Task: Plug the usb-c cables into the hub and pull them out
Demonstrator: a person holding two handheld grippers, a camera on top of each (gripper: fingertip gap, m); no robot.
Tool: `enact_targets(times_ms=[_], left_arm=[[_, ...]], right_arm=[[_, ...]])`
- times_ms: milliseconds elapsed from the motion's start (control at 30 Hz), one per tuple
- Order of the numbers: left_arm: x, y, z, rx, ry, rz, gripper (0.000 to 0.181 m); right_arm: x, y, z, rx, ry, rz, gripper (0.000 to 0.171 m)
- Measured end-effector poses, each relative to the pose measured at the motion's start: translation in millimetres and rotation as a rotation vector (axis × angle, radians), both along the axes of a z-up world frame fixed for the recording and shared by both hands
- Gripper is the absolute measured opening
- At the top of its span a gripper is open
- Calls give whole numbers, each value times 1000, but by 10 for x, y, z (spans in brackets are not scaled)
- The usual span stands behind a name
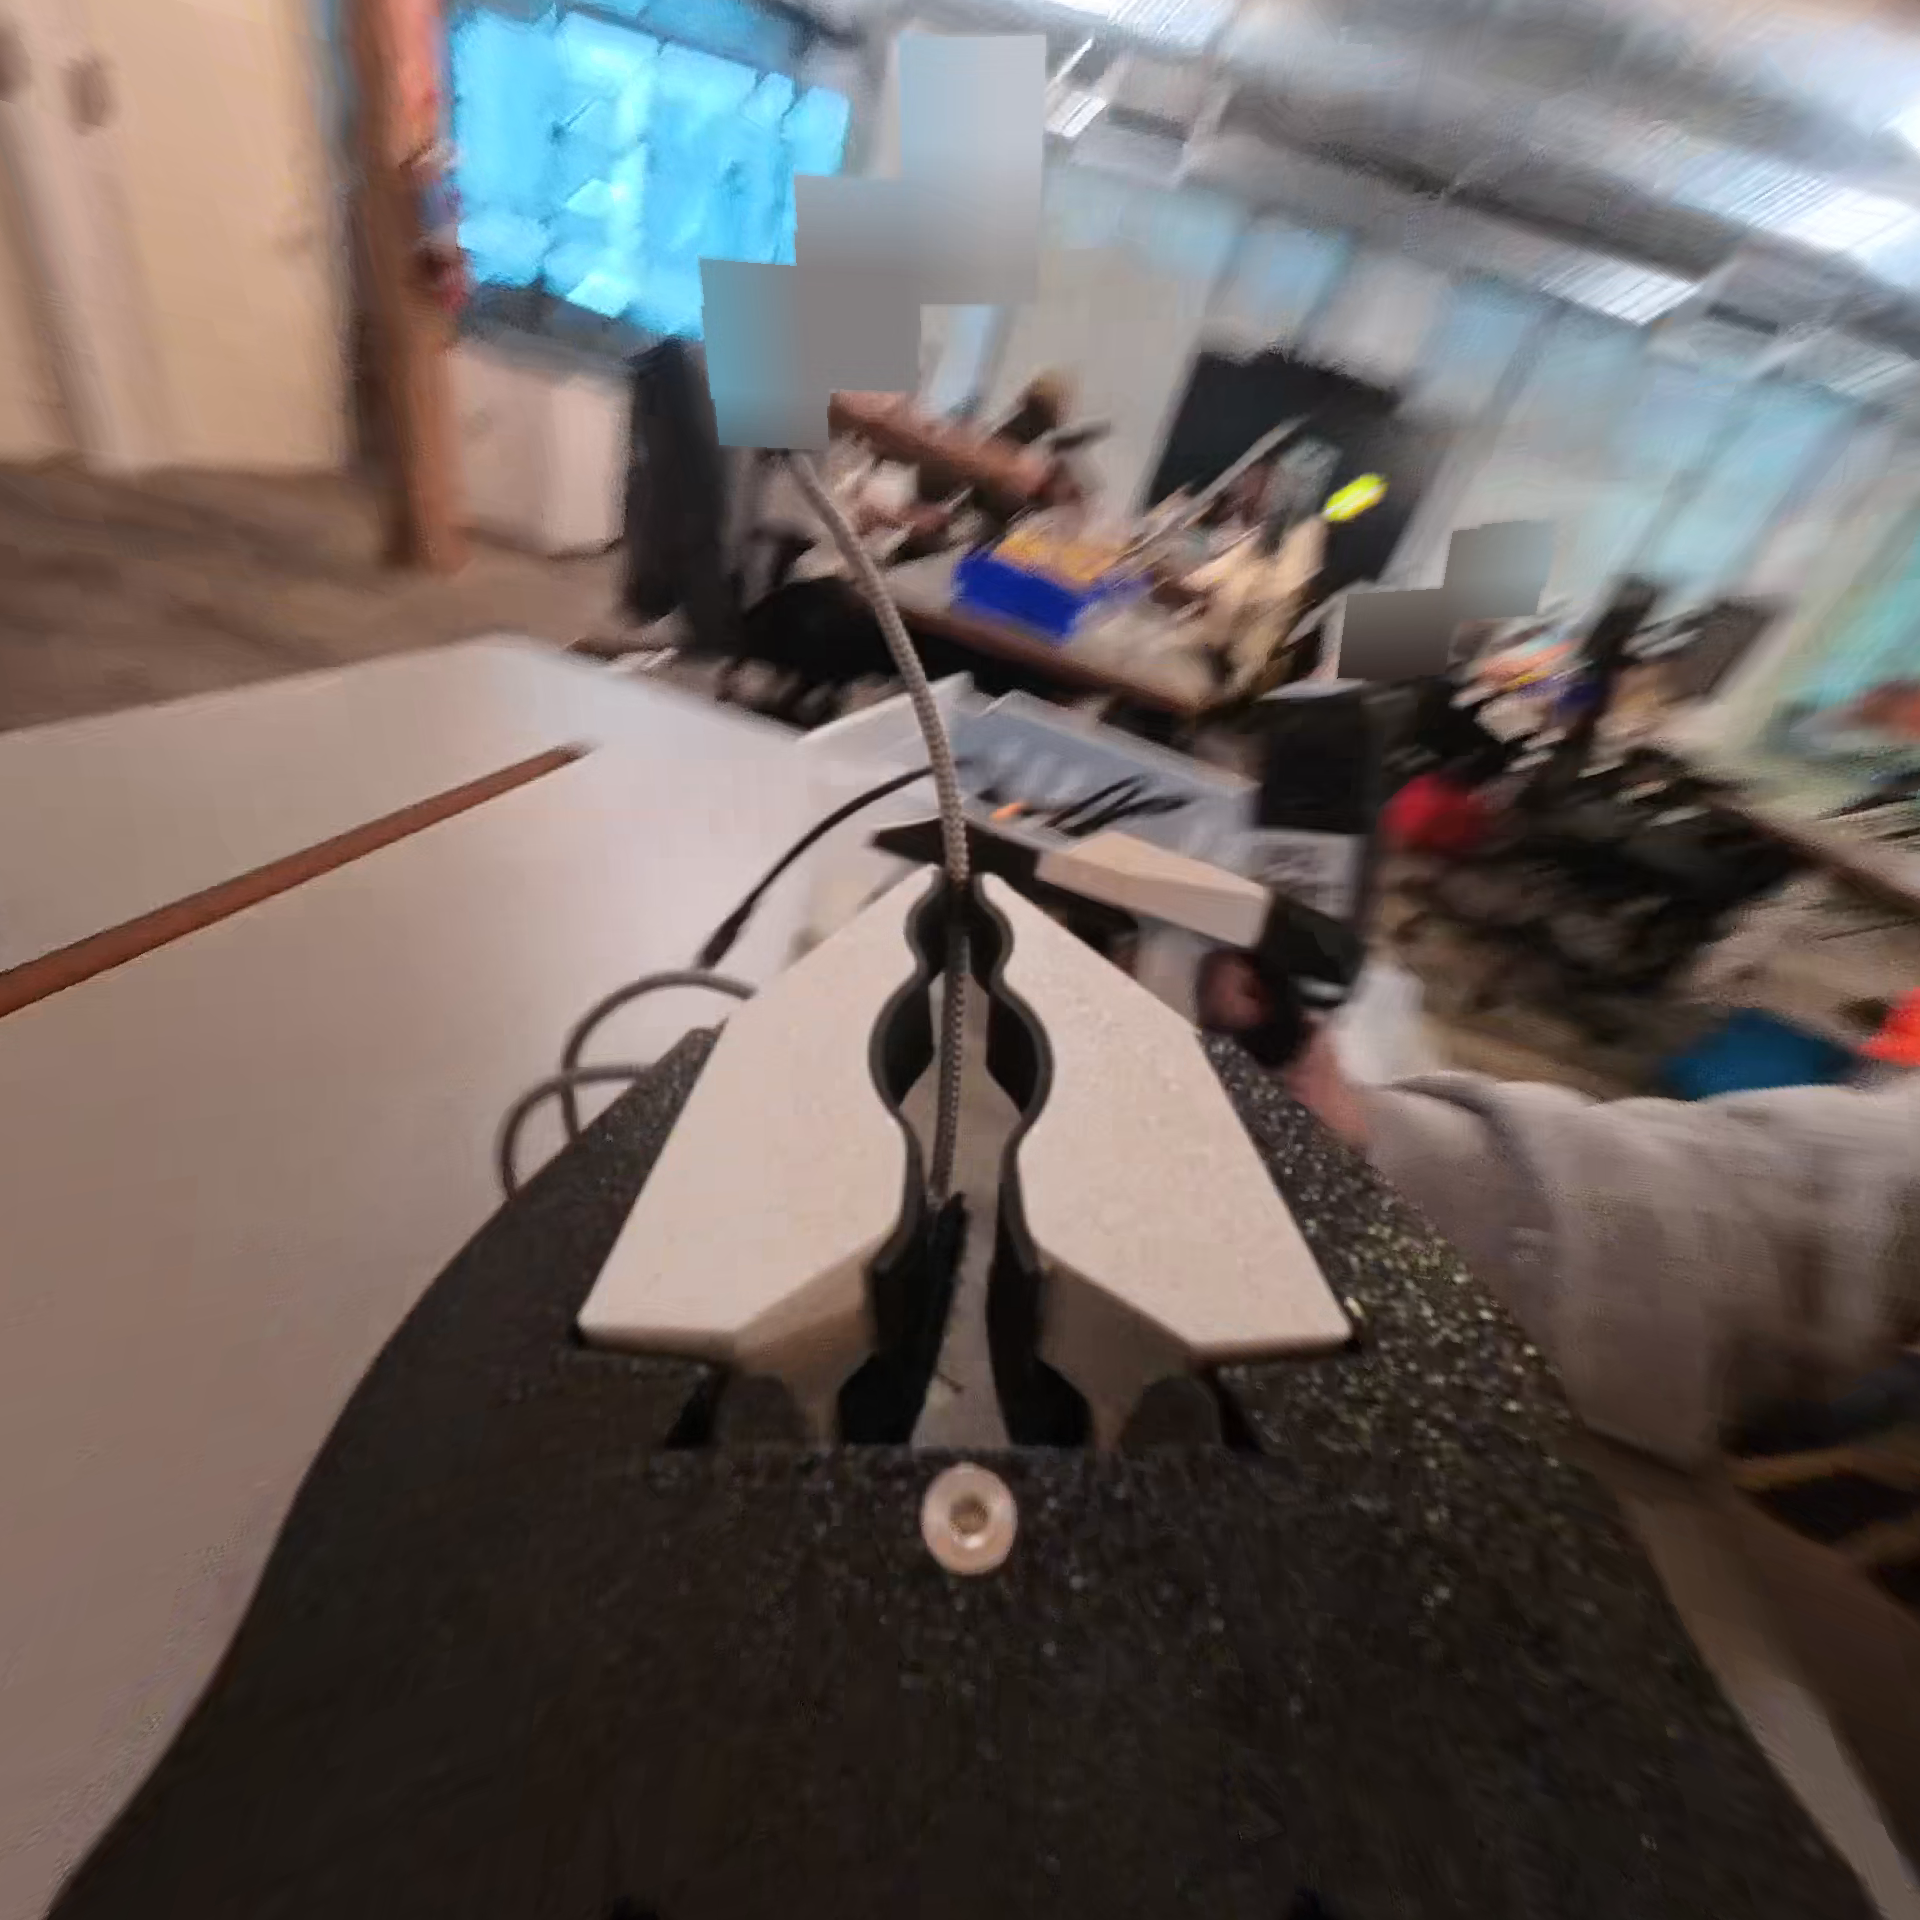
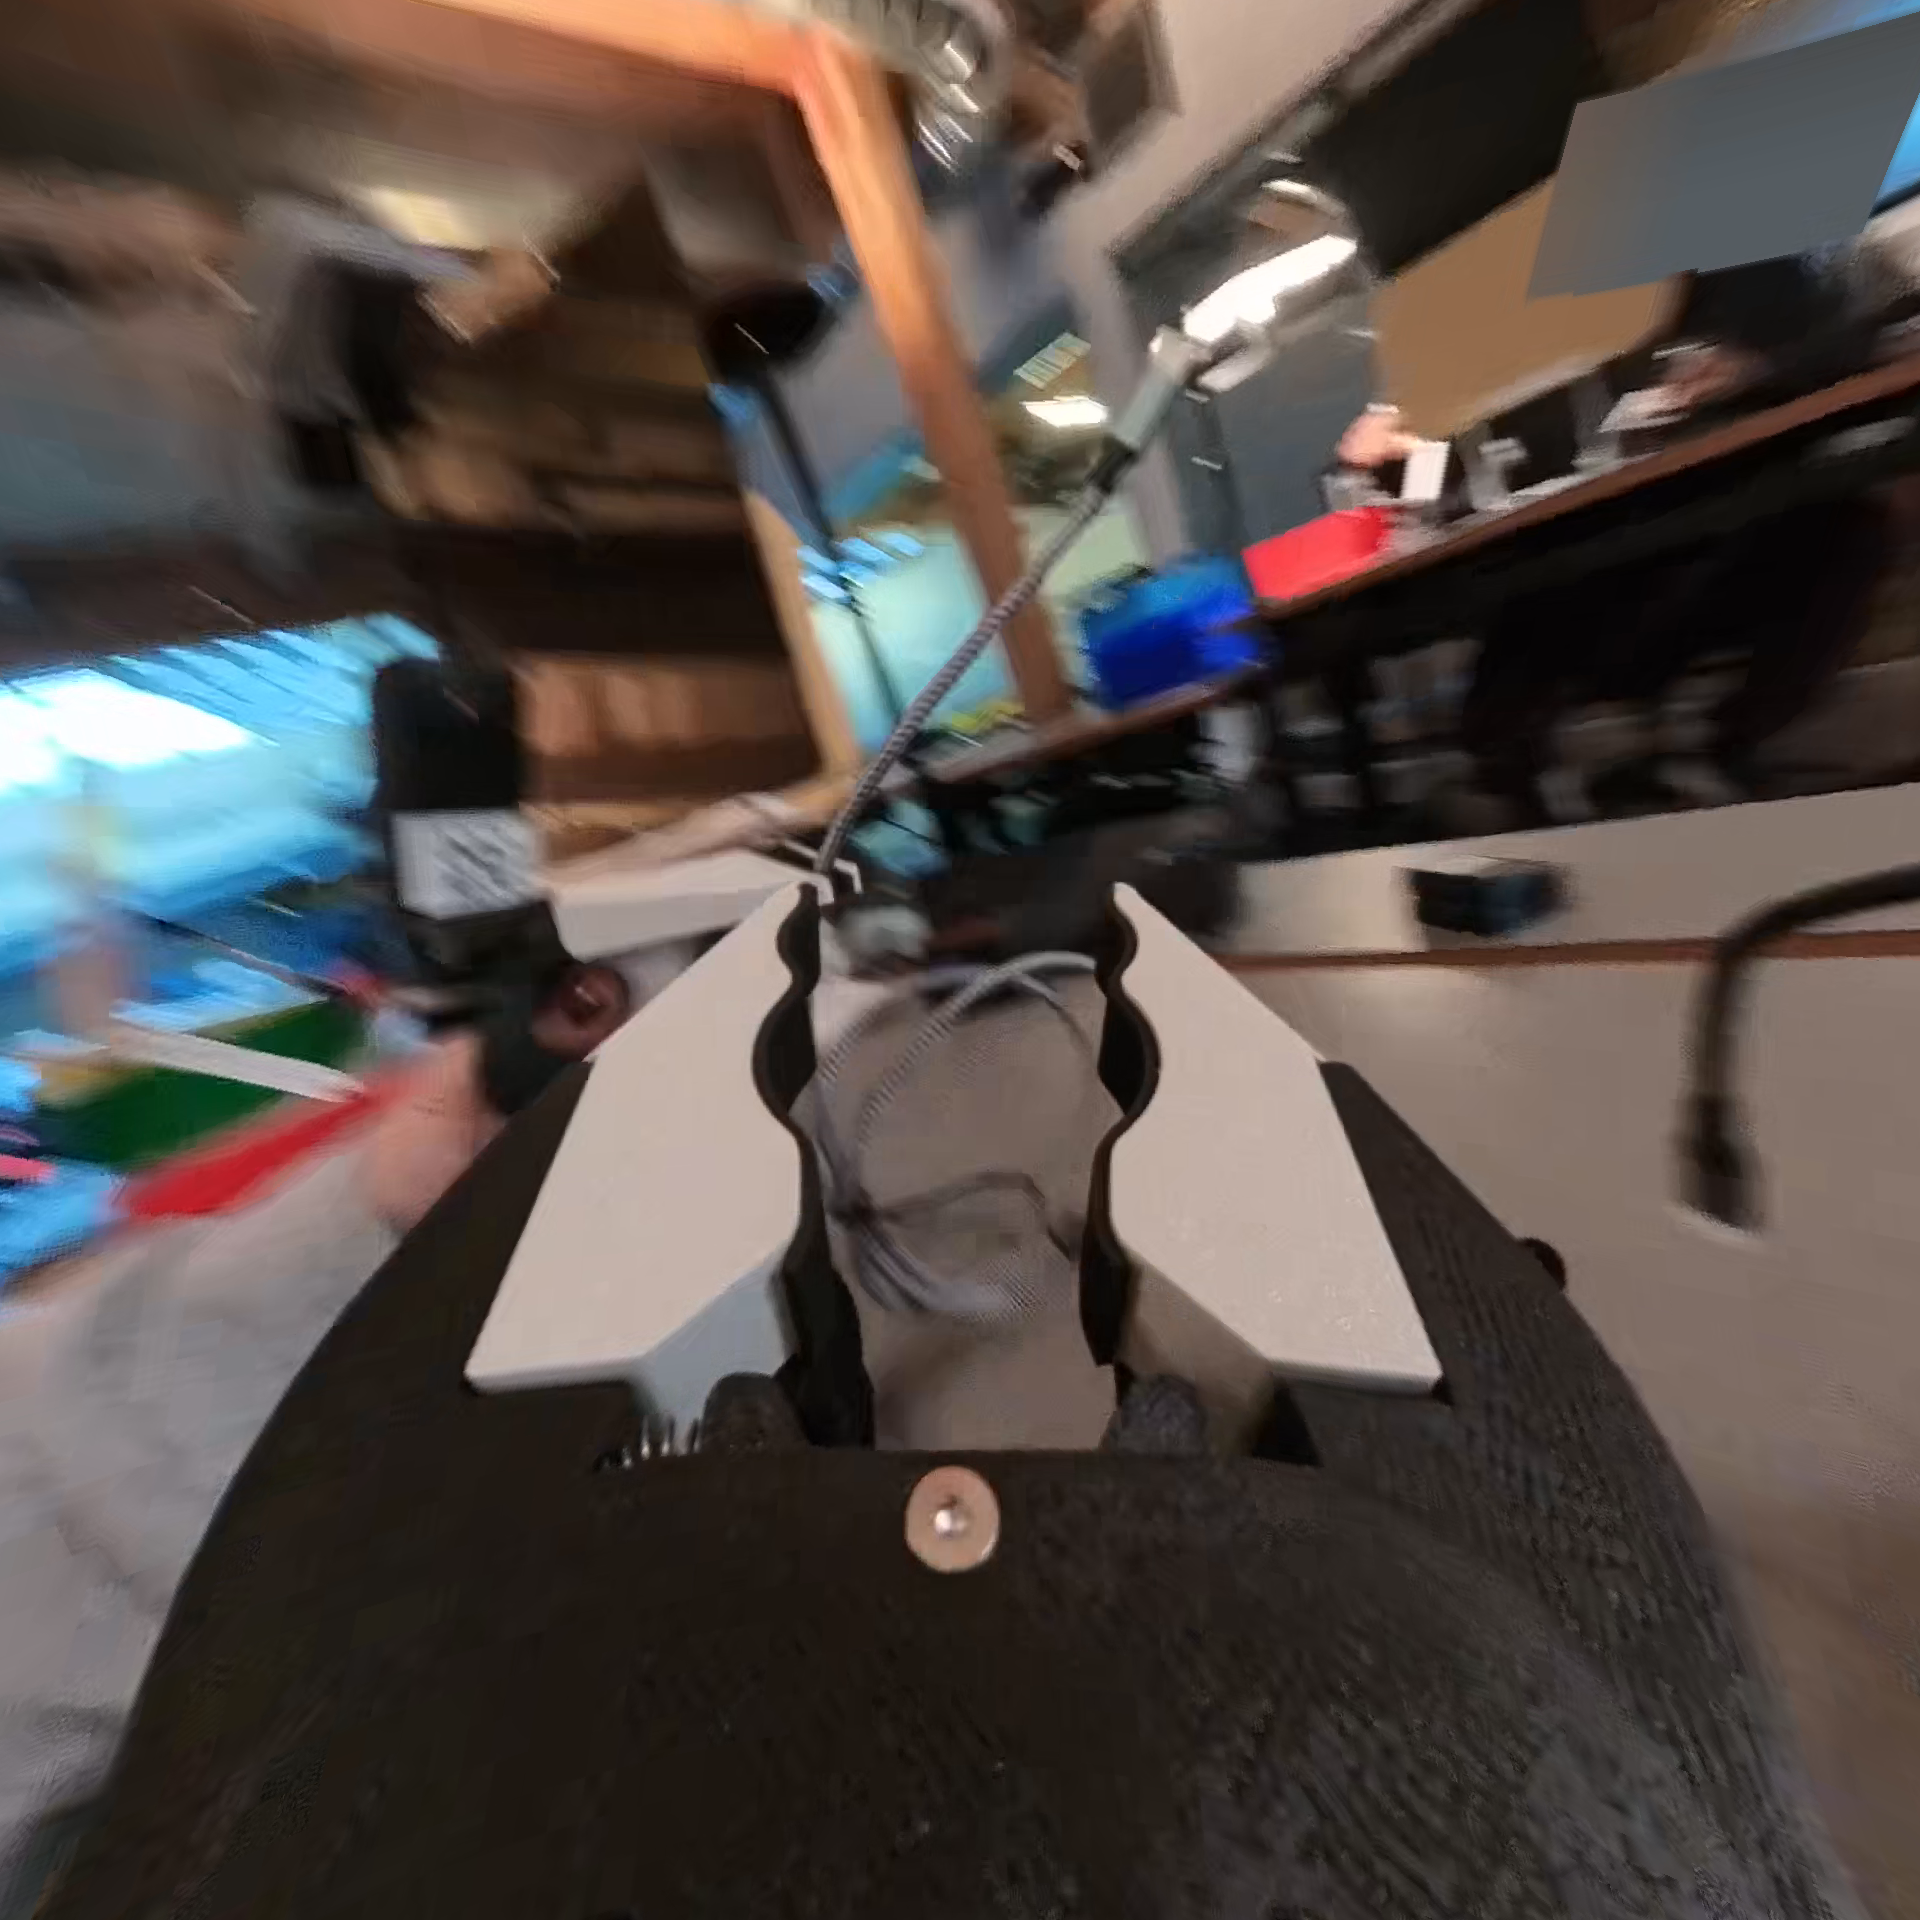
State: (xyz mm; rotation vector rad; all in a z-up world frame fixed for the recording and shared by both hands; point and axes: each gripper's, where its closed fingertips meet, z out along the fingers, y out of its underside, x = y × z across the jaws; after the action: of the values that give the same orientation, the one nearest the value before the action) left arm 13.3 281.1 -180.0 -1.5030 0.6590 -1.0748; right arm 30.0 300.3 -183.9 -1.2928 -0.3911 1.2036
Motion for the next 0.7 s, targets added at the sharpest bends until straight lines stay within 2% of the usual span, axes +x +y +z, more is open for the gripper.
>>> enact_targets(times_ms=[100, 200, 267, 433, 567, 633, 700], left_arm=[[15, -361, 247, 47, -205, -175, 0], [69, -600, 300, 62, -311, -272, 0], [159, -716, 233, 56, -312, -312, 0], [275, -884, 120, 63, -320, -358, 0], [336, -895, -36, 44, -246, -347, 0], [366, -905, -96, 39, -195, -333, 0], [364, -862, -182, -2, -129, -283, 0]], right_arm=[[98, -197, 355, -20, 252, 172, 54], [222, -364, 614, 29, 373, 244, 50], [289, -444, 730, 49, 411, 272, 44], [244, -549, 772, 53, 346, 320, 40], [216, -606, 770, 40, 347, 380, 19], [182, -632, 738, 52, 312, 392, 3], [148, -642, 686, 77, 242, 370, 2]])
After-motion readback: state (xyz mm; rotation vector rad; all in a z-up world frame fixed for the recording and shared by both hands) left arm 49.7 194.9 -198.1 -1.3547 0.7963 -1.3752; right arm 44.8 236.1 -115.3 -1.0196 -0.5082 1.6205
